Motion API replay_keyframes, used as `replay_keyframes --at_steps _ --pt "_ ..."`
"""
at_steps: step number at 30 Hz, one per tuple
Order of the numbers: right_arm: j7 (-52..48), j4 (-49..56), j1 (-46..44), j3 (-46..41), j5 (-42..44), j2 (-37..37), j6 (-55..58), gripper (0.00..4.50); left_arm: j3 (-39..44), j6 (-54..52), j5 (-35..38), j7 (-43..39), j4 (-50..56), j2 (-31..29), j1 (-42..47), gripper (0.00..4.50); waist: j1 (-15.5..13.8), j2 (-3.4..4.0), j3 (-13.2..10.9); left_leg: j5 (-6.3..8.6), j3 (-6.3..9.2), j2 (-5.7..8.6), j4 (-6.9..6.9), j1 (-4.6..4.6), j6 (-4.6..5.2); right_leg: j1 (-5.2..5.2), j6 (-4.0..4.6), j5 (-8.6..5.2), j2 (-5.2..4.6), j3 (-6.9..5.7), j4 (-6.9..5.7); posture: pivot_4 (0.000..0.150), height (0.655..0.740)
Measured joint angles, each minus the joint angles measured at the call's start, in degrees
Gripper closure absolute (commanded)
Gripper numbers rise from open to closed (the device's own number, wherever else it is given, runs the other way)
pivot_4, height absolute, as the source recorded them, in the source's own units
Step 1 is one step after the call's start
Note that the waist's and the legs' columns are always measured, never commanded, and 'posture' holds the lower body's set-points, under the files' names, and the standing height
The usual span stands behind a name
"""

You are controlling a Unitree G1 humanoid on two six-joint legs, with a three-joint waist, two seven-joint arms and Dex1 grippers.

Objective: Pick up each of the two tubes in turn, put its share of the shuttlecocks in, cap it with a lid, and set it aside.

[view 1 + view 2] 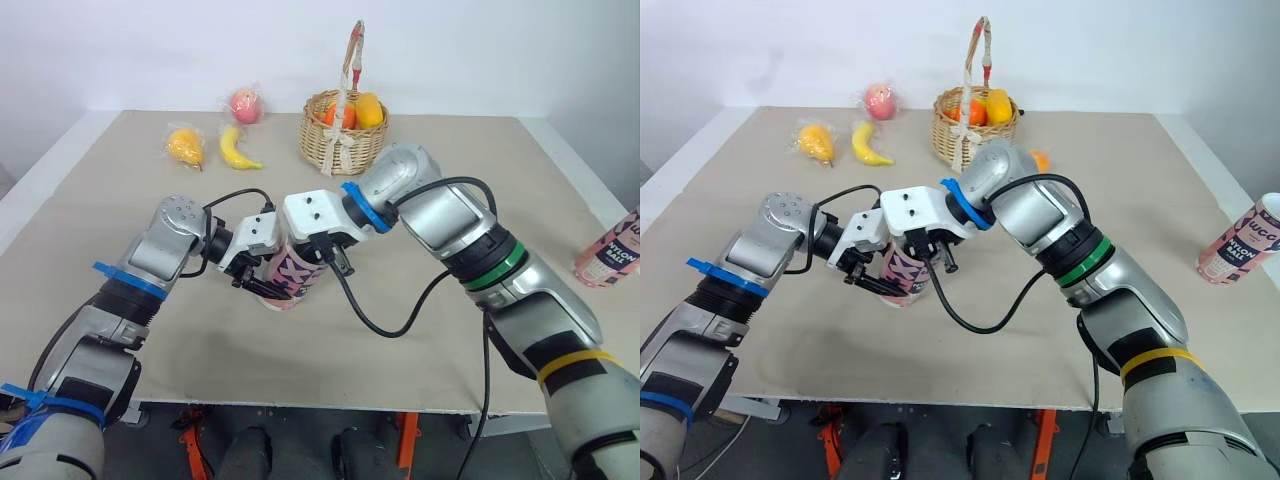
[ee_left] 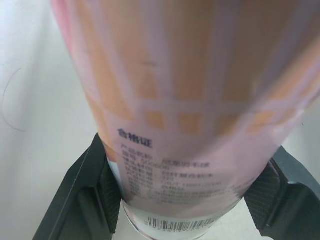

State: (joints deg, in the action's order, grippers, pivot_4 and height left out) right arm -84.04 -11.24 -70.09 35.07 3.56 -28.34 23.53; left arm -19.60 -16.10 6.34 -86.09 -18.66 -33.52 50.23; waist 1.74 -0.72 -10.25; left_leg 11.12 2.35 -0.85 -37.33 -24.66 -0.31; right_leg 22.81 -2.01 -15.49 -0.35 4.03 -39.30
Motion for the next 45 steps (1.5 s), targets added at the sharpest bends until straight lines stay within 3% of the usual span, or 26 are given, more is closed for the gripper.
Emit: replay_keyframes --at_steps 7,13,19,22,28,29,32,35,45 --pt "-5.18 3.83 0.4 -12.13 10.75 -9.13 7.96 4.44 2.72 -3.38 2.75 2.0 5.32 0.02 -4.53 1.57 -0.41 0.04 -0.02 0.0 0.29 0.08 0.02 -0.37 -0.01 0.23 -0.01 -0.01 -0.1 -0.06 -0.01 0.15 0.74" --pt "-5.34 6.46 3.43 -16.85 12.57 -16.14 9.42 4.44 4.42 -5.21 5.08 4.34 7.59 1.84 -7.69 1.57 -0.52 0.03 -0.03 0.03 0.3 0.09 0.05 -0.46 0.02 0.29 0.01 -0.03 -0.12 -0.12 -0.01 0.15 0.74" --pt "-2.09 12.5 15.91 -27.72 14.86 -24.96 7.84 4.44 6.59 -2.51 8.37 7.86 11.02 6.28 -12.65 1.57 -0.58 0.02 -0.06 0.03 0.26 0.12 0.03 -0.52 0.02 0.33 -0.03 -0.03 -0.23 -0.12 0.0 0.15 0.74" --pt "0.48 16.45 26.83 -34.07 15.11 -30.98 7.24 4.44 7.22 -0.82 11.34 8.77 13.27 9.78 -16.47 1.57 -0.6 0.03 -0.06 0.05 0.24 0.16 0.04 -0.49 0.03 0.25 -0.06 -0.07 -0.28 -0.11 0.04 0.15 0.74" --pt "6.82 13.42 37.41 -36.18 10.12 -35.25 3.45 4.44 5.69 5.05 9.7 11.27 11.77 12.05 -18.81 1.57 -0.3 0.07 -0.05 -0.07 -0.11 0.1 -0.02 -0.28 0.1 0.25 -0.04 0.1 -0.13 0.03 0.03 0.15 0.74" --pt "7.42 12.19 38.11 -36.26 9.5 -35.46 3.08 3.83 5.32 5.33 9.35 11.57 11.33 12.17 -18.89 1.57 -0.31 0.06 -0.06 -0.11 -0.16 0.06 -0.03 -0.26 0.14 0.25 -0.11 0.12 -0.07 0.06 0.03 0.15 0.74" --pt "8.46 5.39 40.17 -35.7 6.63 -37.72 0.51 2.72 3.94 5.82 8.87 11.86 10.72 12.45 -18.98 1.57 -0.36 0.07 -0.06 -0.22 -0.27 0.05 -0.03 -0.22 0.19 0.25 -0.32 0.13 -0.05 0.15 0.03 0.15 0.74" --pt "7.87 -1.59 41.02 -34.48 4.24 -38.42 -2.3 1.31 3.76 5.74 8.79 11.84 10.44 12.22 -18.86 1.57 -0.36 0.07 -0.06 -0.22 -0.52 0.04 -0.02 -0.13 0.18 0.25 -0.41 0.19 -0.05 0.34 0.04 0.15 0.74" --pt "3.02 -22.87 33.84 -30.19 -0.83 -38.71 -7.86 1.31 3.67 5.79 8.8 12.48 10.45 12.12 -19.03 1.57 -0.18 0.08 -0.05 -0.22 -0.94 0.03 0.0 0.04 0.18 0.21 -0.59 0.3 -0.04 0.78 0.09 0.15 0.74"
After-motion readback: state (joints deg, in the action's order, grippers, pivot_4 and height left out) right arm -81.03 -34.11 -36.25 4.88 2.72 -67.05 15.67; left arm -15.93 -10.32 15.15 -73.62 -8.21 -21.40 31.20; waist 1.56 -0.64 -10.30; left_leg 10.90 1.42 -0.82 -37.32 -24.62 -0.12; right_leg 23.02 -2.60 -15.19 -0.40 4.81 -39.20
